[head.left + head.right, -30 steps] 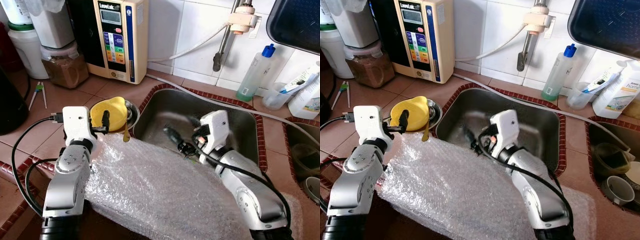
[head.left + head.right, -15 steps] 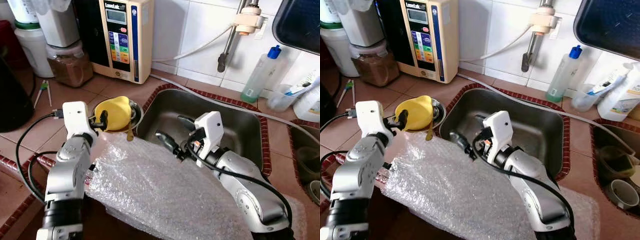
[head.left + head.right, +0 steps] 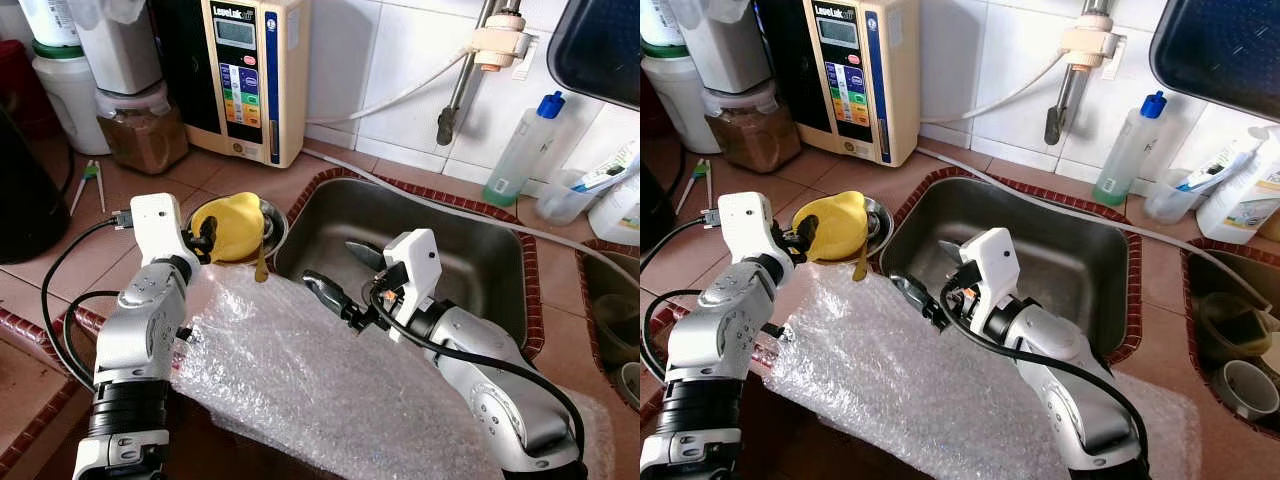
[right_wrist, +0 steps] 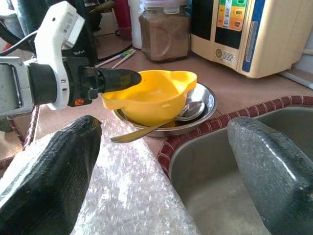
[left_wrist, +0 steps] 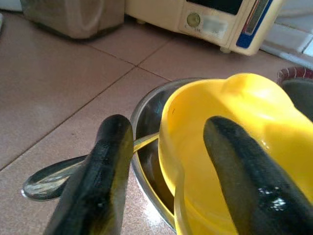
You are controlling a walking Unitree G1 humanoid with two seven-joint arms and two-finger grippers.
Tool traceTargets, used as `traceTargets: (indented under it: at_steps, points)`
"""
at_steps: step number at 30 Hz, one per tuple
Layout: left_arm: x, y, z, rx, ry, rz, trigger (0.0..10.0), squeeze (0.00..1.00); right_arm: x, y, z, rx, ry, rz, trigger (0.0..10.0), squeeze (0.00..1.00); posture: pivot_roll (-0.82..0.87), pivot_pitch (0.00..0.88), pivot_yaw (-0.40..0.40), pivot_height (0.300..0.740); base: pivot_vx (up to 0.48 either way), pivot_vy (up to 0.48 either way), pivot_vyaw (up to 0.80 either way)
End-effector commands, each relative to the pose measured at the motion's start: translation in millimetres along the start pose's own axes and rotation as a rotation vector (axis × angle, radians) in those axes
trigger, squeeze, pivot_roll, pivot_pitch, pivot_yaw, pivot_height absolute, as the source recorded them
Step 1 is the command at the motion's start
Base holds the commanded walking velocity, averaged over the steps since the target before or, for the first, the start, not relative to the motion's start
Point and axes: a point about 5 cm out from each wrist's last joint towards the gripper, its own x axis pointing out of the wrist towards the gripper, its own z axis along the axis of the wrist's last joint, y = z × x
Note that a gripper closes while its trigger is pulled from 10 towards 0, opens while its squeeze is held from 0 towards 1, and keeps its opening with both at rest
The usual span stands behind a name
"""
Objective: Kitchen organization
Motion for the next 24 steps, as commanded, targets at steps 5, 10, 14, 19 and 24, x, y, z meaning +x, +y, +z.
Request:
traceTargets:
  at_steps: [5,10,14,19,24]
  points:
    - [1.1,0.2,-2,-0.027,0.051,-0.010,0.0,0.00,2.8,-0.2,5,-0.015,-0.015,0.009,10.0,0.00,-0.01,0.000,-0.027,0.740,0.000,0.000,0.00]
    - [1.0,3.0,-6,-0.045,0.097,-0.013,0.0,0.00,2.3,-1.4,5,-0.017,-0.008,0.014,10.0,0.00,-0.01,0.005,-0.025,0.740,0.000,0.000,0.00]
    - [0.7,4.3,-3,-0.051,0.094,-0.015,0.0,0.00,2.3,-2.6,4,-0.017,-0.008,0.009,10.0,0.00,-0.01,0.005,-0.025,0.740,0.000,0.000,0.00]
    - [1.3,5.0,-1,-0.060,0.088,-0.010,0.0,0.00,3.7,-1.3,5,-0.017,-0.009,0.013,10.0,0.00,-0.01,0.006,-0.028,0.740,0.000,0.000,0.00]
    - [0.4,7.8,6,-0.050,0.053,0.013,0.0,0.00,4.2,-2.3,6,-0.012,-0.015,0.011,10.0,0.00,-0.01,0.019,-0.034,0.740,0.000,0.000,0.00]
